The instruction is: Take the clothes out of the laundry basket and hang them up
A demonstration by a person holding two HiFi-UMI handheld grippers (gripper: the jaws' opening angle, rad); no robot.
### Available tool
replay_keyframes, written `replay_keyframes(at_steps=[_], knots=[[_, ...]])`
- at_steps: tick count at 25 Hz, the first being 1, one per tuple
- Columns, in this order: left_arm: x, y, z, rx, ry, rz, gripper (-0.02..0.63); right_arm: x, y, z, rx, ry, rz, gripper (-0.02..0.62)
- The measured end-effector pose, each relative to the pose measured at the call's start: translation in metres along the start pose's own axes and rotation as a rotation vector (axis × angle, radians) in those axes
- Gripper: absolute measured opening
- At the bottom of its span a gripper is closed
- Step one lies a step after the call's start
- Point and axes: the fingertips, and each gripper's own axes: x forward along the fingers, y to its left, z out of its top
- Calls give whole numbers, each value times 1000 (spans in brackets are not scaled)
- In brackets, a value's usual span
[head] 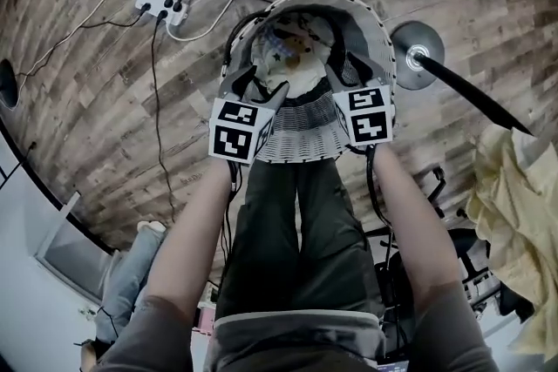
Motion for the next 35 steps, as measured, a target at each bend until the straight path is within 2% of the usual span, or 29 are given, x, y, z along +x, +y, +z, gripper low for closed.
replay_keyframes(at_steps=[5, 9, 12, 18, 23, 26, 29, 31, 35], knots=[[41, 20, -24, -67, 17, 22, 285, 42, 7, -23, -68, 22, 21, 212], [74, 34, -42, -125, 39, 48, 285, 76, 0, -42, -35, 34, 9, 213], [104, 48, -59, -201, 50, 86, 285, 102, -12, -54, -13, 29, -27, 216], [150, 76, -103, -313, 72, 187, 270, 150, -25, -85, 72, 40, -35, 219], [188, 82, -132, -322, 122, 230, 256, 182, -39, -116, 140, 52, -52, 222], [206, 91, -145, -331, 144, 291, 258, 198, -42, -132, 186, 58, -50, 222], [222, 112, -159, -412, 134, 364, 258, 222, -40, -140, 233, 57, -27, 219], [238, 121, -171, -450, 147, 368, 258, 237, -43, -139, 277, 34, -31, 219], [261, 131, -182, -473, 147, 353, 258, 260, -54, -138, 366, -8, -64, 228]])
